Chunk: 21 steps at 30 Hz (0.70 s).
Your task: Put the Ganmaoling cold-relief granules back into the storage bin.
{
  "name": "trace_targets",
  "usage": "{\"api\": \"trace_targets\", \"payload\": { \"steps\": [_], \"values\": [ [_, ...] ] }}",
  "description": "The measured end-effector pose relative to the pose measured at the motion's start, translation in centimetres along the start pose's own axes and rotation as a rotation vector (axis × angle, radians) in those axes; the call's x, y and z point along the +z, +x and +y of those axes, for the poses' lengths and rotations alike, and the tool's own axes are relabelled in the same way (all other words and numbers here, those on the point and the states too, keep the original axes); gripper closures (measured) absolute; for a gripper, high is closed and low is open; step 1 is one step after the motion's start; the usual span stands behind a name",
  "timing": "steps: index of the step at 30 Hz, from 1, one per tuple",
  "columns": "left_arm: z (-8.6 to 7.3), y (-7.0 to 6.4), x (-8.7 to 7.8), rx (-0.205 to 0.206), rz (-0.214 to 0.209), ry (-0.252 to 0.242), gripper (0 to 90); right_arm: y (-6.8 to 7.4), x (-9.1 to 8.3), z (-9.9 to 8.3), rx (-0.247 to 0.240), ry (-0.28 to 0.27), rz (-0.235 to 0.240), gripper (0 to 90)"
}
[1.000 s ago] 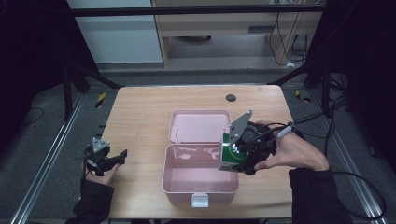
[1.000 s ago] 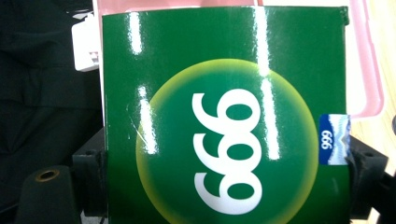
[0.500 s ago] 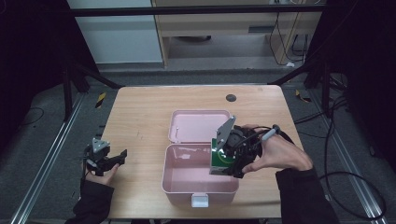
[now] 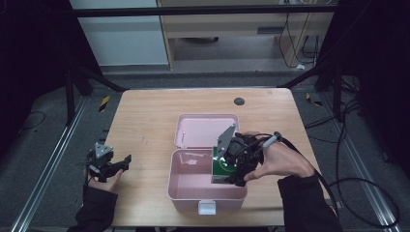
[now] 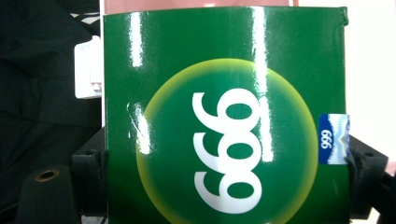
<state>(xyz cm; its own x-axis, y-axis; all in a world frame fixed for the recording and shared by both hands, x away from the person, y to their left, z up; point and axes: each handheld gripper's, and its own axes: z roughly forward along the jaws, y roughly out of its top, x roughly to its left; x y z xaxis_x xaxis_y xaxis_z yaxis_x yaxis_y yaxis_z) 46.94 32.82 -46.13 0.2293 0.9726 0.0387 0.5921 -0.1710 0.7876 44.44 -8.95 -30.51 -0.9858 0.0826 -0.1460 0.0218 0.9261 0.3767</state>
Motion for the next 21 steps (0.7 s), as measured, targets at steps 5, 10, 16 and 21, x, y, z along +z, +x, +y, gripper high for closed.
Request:
{"api": "trace_targets", "payload": {
  "steps": [5,10,16,21],
  "values": [
    [0.0,0.0,0.0,0.0,0.001,-0.002,27.8,0.2,0.6,0.1,-0.018,0.013,-0.005,15.9],
    [0.0,0.1,-0.1,-0.002,0.001,-0.003,27.8,0.2,1.3,-0.2,-0.006,0.022,0.019,15.9],
    [0.0,0.1,-0.1,0.0,0.002,-0.003,27.8,0.3,2.3,-0.8,-0.004,0.03,0.028,16.0],
    [0.0,0.1,-0.1,-0.003,0.001,-0.002,27.8,0.3,3.2,-1.1,-0.003,0.034,0.046,15.9]
  ]
}}
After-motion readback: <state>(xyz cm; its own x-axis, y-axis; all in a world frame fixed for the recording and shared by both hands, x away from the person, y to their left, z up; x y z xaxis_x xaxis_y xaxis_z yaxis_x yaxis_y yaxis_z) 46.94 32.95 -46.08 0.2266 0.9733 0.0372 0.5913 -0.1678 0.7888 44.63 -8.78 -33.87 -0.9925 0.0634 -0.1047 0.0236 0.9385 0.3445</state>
